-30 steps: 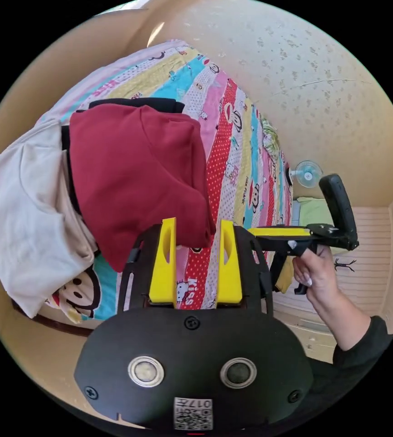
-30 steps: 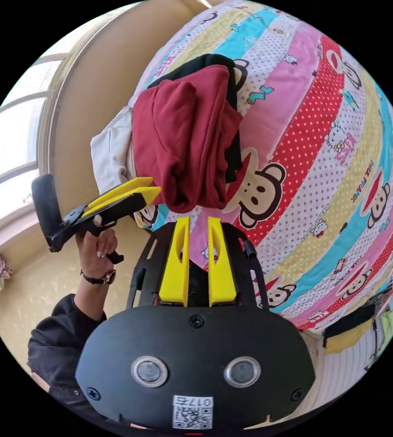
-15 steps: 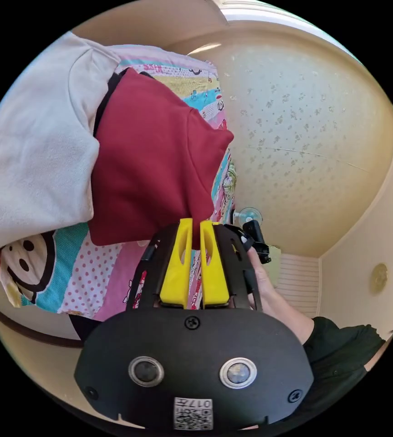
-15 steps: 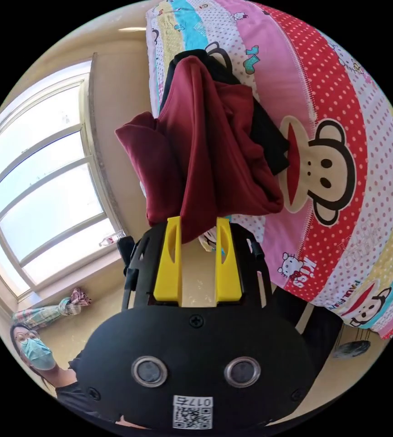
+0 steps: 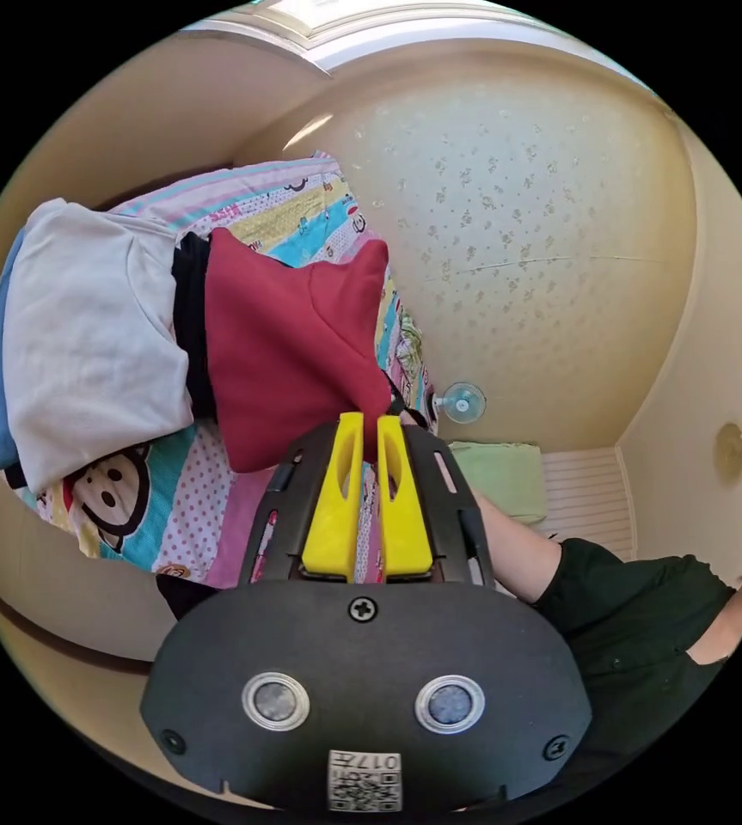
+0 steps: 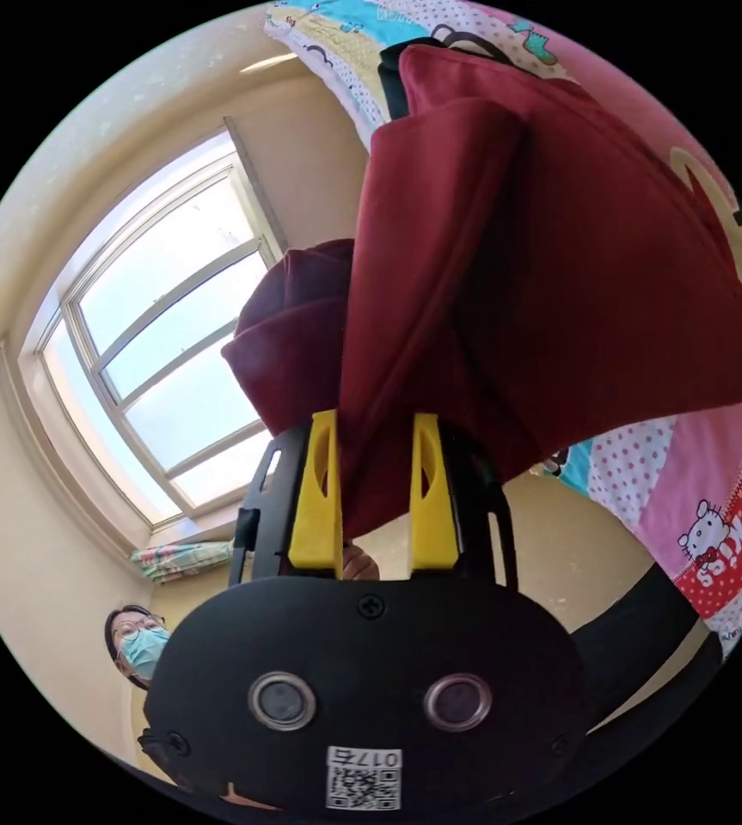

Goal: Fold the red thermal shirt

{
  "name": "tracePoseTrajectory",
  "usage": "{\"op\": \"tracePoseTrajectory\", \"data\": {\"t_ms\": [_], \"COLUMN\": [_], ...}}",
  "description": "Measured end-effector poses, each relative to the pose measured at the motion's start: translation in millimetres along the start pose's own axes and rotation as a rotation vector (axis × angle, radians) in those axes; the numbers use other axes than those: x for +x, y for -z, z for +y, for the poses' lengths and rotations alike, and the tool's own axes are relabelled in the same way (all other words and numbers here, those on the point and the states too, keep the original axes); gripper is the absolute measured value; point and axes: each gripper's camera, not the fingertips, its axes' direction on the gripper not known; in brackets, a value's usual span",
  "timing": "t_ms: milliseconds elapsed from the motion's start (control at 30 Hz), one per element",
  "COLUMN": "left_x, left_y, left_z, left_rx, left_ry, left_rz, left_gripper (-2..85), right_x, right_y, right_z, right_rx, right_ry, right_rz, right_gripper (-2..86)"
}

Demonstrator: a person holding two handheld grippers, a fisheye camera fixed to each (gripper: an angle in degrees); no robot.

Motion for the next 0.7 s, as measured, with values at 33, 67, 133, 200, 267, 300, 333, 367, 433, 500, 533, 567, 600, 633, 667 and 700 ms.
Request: {"op": "tracePoseTrajectory", "data": {"t_ms": [33, 67, 133, 200, 267, 300, 333, 367, 433, 500, 533, 567, 600, 633, 667, 700], "left_x": [8, 13, 33, 50, 71, 86, 104, 112, 152, 184, 205, 216, 238, 259, 270, 289], "left_y": [4, 7, 22, 32, 35, 35, 33, 31, 18, -5, -24, -35, -59, -84, -98, -126], "left_z": [13, 19, 45, 61, 73, 79, 84, 86, 93, 95, 98, 99, 101, 103, 104, 106], "left_rx": [0.008, 0.015, 0.050, 0.077, 0.085, 0.096, 0.107, 0.110, 0.101, 0.045, 0.012, -0.005, -0.044, -0.082, -0.098, -0.129], "left_ry": [-0.013, -0.020, -0.058, -0.095, -0.138, -0.170, -0.206, -0.224, -0.320, -0.401, -0.440, -0.459, -0.496, -0.520, -0.529, -0.545], "left_rz": [0.015, 0.021, 0.044, 0.070, 0.113, 0.135, 0.153, 0.159, 0.176, 0.205, 0.224, 0.230, 0.239, 0.245, 0.245, 0.236], "left_gripper": [2.8, 2.8, 2.8, 2.8, 2.8, 2.8, 2.9, 2.9, 2.8, 2.7, 2.7, 2.7, 2.8, 2.8, 2.9, 2.9], "right_x": [-4, -6, -11, -19, -34, -39, -50, -63, -84, -104, -113, -120, -123, -129, -134, -137], "right_y": [-5, -6, -1, 12, 34, 39, 50, 62, 82, 107, 128, 151, 163, 186, 208, 219], "right_z": [10, 24, 49, 80, 129, 143, 172, 201, 245, 287, 312, 335, 347, 369, 391, 400], "right_rx": [-0.037, -0.064, -0.080, -0.089, -0.106, -0.116, -0.141, -0.171, -0.195, -0.179, -0.133, -0.071, -0.039, 0.021, 0.067, 0.090], "right_ry": [0.034, 0.061, 0.109, 0.193, 0.305, 0.339, 0.394, 0.453, 0.564, 0.666, 0.720, 0.764, 0.785, 0.832, 0.876, 0.887], "right_rz": [-0.035, -0.096, -0.248, -0.456, -0.639, -0.667, -0.692, -0.676, -0.599, -0.494, -0.461, -0.442, -0.432, -0.403, -0.364, -0.348], "right_gripper": [6.4, 5.0, 3.4, 2.5, 1.8, 1.7, 1.5, 1.2, 0.9, 0.6, 0.4, 0.2, 0.2, 0.1, 0.0, 0.0]}}
